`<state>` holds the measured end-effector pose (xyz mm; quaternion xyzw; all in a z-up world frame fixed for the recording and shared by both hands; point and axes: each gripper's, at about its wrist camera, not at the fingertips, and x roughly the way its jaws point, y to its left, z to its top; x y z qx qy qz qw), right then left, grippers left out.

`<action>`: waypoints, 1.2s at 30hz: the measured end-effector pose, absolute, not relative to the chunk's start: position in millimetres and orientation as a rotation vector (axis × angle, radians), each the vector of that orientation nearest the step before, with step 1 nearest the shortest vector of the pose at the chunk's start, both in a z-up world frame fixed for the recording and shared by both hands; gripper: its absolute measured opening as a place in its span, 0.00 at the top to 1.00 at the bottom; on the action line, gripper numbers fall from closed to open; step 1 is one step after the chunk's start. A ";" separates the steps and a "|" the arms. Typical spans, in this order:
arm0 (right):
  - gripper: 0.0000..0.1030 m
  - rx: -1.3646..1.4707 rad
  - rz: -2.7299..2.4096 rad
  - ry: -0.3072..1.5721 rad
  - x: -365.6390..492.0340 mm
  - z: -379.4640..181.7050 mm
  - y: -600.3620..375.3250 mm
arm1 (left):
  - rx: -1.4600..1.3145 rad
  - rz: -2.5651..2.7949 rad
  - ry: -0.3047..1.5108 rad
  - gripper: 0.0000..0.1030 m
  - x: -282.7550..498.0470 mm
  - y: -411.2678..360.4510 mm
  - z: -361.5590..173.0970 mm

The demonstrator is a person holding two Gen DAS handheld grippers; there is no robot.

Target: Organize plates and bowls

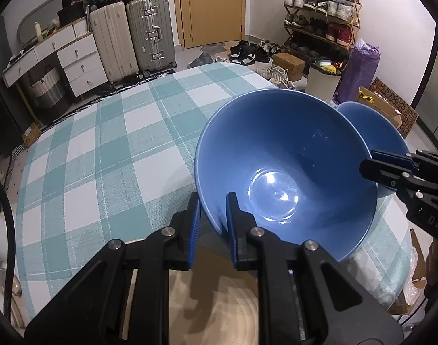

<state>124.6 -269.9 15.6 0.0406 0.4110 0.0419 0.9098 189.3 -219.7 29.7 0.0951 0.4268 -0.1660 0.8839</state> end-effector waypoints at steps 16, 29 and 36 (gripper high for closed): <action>0.80 0.084 0.081 0.848 126.5 8.0 -270.6 | 0.211 -0.341 0.917 0.83 191.8 -216.7 18.0; 0.48 0.132 0.107 0.814 115.9 17.1 -286.5 | 0.089 -0.379 0.911 0.41 178.4 -202.7 33.8; 0.11 0.223 0.126 0.739 99.2 30.8 -304.0 | -0.056 -0.458 0.929 0.01 166.0 -192.9 47.6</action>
